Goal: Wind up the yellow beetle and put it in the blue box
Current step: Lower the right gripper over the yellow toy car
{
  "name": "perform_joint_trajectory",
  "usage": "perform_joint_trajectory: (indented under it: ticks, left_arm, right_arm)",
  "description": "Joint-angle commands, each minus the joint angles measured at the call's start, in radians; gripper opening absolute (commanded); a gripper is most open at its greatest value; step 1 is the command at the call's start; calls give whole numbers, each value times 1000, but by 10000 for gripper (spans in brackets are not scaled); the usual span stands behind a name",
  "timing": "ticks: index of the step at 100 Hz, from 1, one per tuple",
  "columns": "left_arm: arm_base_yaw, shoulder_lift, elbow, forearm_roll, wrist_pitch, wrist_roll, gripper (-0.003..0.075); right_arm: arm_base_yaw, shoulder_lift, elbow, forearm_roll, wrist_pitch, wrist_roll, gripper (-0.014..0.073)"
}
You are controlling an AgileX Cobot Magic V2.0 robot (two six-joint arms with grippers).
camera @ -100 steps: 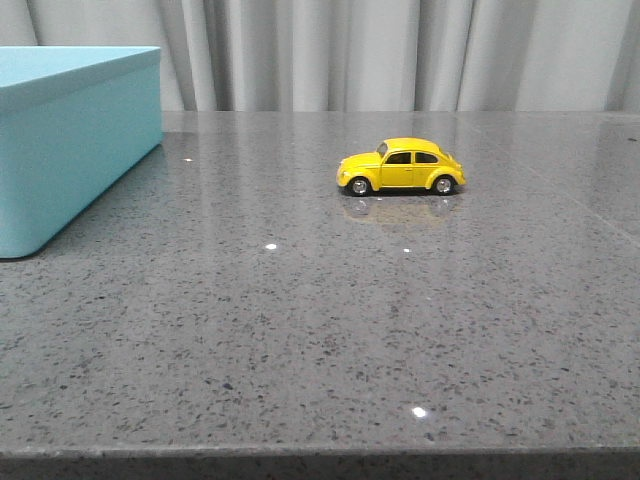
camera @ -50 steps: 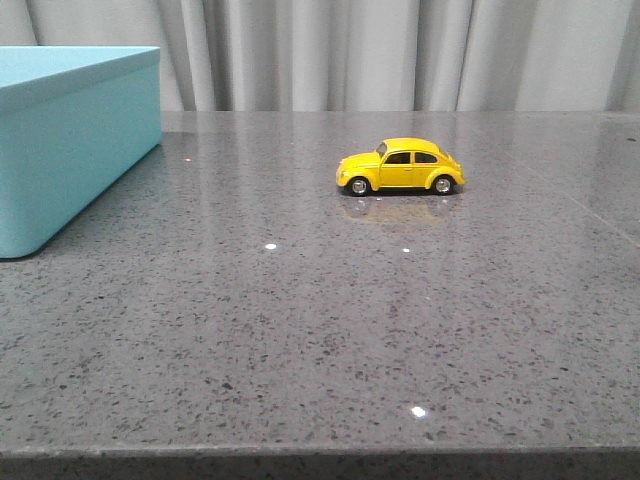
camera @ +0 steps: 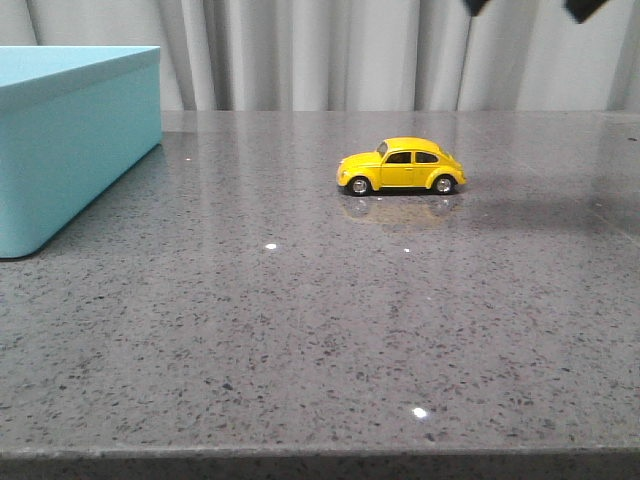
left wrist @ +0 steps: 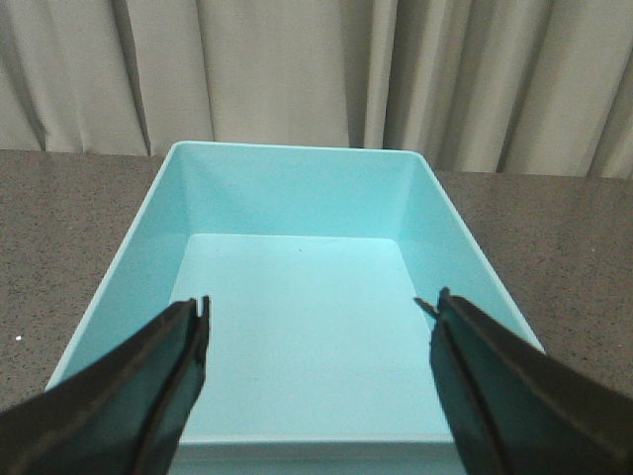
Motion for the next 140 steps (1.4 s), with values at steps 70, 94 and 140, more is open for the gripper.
perform_joint_trajectory:
  ticks: [70,94,140]
  left_arm:
    - [-7,14,-34,-11,-77,0,461]
    - [-7,14,-34,-11,-77,0,461]
    - [-7,14,-34,-11,-77,0,461]
  right_arm:
    - [19,459,-534,-4,268,176,582]
    - [-10,484,-534,-3,286,176,582]
    - [-10,528,-534,15,321,158,582]
